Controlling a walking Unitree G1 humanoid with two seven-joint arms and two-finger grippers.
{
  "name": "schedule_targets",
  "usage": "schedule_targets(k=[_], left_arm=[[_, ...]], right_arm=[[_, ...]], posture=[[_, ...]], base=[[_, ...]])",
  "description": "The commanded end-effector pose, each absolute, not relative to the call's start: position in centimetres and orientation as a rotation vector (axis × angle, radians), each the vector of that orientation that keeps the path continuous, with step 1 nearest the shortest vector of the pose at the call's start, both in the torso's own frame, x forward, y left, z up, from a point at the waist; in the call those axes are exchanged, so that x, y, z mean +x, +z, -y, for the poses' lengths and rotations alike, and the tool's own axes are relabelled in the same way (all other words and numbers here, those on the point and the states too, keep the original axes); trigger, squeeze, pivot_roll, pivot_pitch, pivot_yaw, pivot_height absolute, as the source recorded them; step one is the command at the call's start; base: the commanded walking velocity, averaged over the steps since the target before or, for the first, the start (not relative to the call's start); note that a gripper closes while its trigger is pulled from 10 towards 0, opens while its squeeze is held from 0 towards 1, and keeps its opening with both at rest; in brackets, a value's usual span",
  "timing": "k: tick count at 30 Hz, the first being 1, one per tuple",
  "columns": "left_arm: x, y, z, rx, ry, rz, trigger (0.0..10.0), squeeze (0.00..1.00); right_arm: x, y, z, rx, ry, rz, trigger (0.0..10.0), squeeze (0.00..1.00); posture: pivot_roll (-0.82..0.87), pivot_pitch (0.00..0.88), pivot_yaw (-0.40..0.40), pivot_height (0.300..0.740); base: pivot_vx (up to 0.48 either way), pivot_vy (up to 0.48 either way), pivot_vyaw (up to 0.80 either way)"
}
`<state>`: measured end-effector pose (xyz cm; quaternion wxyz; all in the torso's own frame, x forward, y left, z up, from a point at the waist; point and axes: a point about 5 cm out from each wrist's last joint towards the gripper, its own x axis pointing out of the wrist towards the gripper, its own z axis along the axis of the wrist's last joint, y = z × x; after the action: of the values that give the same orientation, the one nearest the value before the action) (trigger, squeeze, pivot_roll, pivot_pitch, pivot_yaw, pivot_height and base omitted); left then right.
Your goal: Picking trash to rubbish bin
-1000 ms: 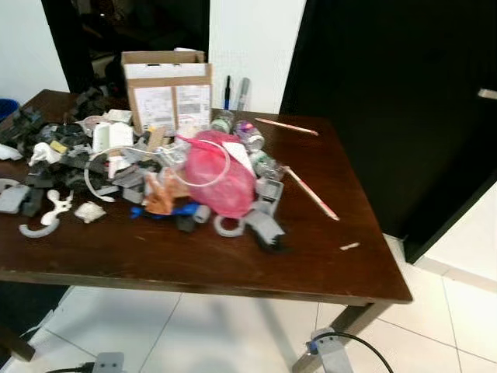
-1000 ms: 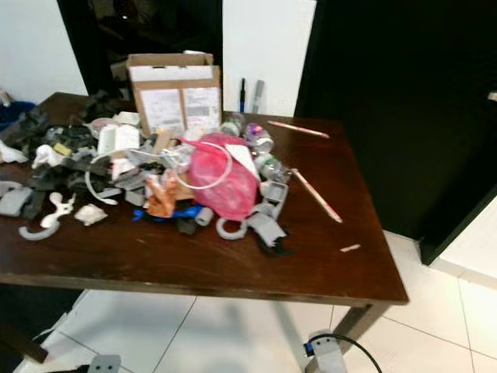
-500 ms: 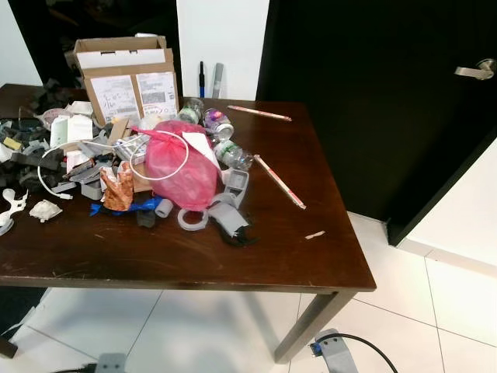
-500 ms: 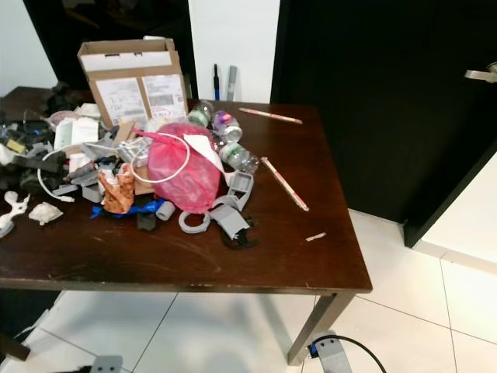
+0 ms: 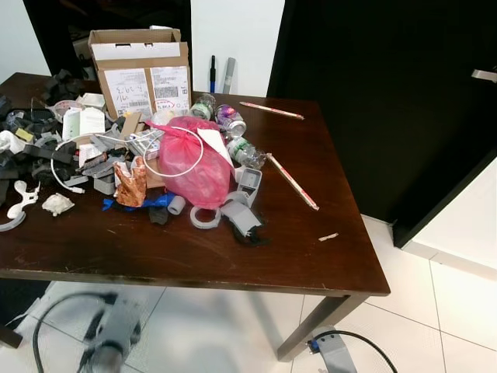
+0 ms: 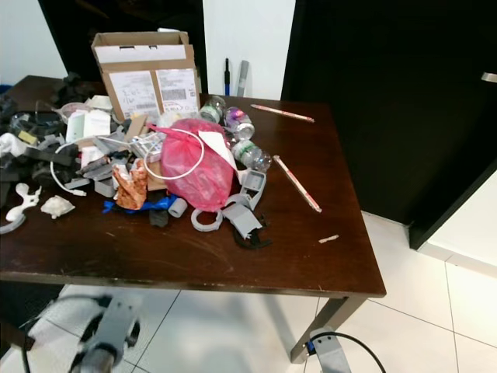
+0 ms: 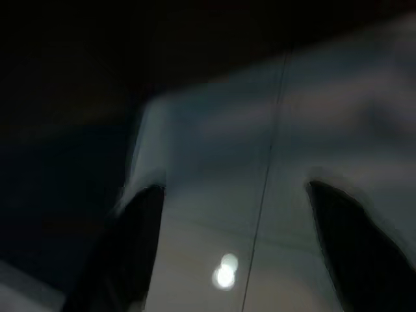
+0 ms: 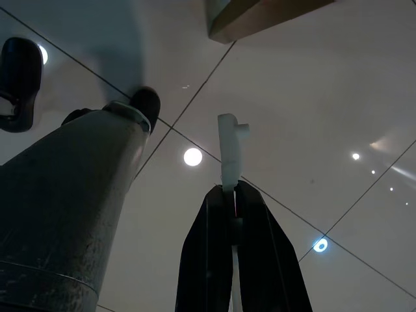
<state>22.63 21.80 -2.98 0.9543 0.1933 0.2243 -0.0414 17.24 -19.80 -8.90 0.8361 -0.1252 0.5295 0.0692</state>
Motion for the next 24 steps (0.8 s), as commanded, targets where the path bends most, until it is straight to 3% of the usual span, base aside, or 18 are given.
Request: schedule_targets(k=[1,2,4,5,6,8,9,10,21,24], left_arm=[[23.3,-2.2,-19.2,0.336,-0.255,-0.368,10.0,0.00],[23.2,-2.0,-17.4,0.307,-0.419,-0.351,10.0,0.00],[23.2,-2.0,-17.4,0.307,-0.419,-0.351,10.0,0.00],[22.7,-1.8,-15.7,0.294,-0.602,-0.349,10.0,0.00],[22.7,-1.8,-15.7,0.294,-0.602,-0.349,10.0,0.00],[21.6,-1.4,-13.7,0.280,-0.867,-0.366,10.0,0.00],[21.6,-1.4,-13.7,0.280,-0.867,-0.366,10.0,0.00],[20.9,-0.9,-13.0,0.283,-0.993,-0.384,10.0,0.00],[21.5,2.6,-12.0,0.228,-1.141,-0.292,10.0,0.00],[23.0,5.5,-11.4,0.191,-1.122,-0.170,10.0,0.00]], right_arm=[[17.0,-9.0,19.9,-0.268,0.147,-1.132,10.0,0.00],[17.0,-9.0,19.9,-0.269,0.149,-1.132,10.0,0.00],[17.0,-9.0,19.9,-0.269,0.149,-1.132,10.0,0.00],[17.0,-9.0,19.9,-0.270,0.150,-1.133,10.0,0.00],[17.0,-9.0,19.9,-0.270,0.150,-1.133,10.0,0.00],[16.8,-9.1,20.0,-0.270,0.149,-1.137,10.0,0.00],[16.8,-9.1,20.0,-0.270,0.149,-1.137,10.0,0.00],[16.7,-9.1,20.0,-0.269,0.146,-1.140,10.0,0.00],[16.2,-9.3,20.2,-0.263,0.134,-1.152,10.0,0.00],[16.0,-9.4,20.3,-0.263,0.133,-1.156,10.0,0.00]], posture=[[0.21,0.081,-0.081,0.740],[0.21,0.083,-0.081,0.740],[0.21,0.083,-0.081,0.740],[0.21,0.082,-0.081,0.740],[0.21,0.082,-0.081,0.740],[0.20,0.081,-0.077,0.740],[0.20,0.081,-0.077,0.740],[0.20,0.081,-0.075,0.740],[0.18,0.080,-0.070,0.740],[0.18,0.079,-0.069,0.740]], base=[[0.000,0.000,0.00],[0.000,0.000,0.00],[0.000,0.000,0.00],[0.000,0.000,0.00],[0.000,0.000,0.00],[0.000,0.000,0.00],[0.000,0.000,0.00],[0.000,0.000,0.00],[0.000,0.000,0.00],[0.000,0.000,0.00]])
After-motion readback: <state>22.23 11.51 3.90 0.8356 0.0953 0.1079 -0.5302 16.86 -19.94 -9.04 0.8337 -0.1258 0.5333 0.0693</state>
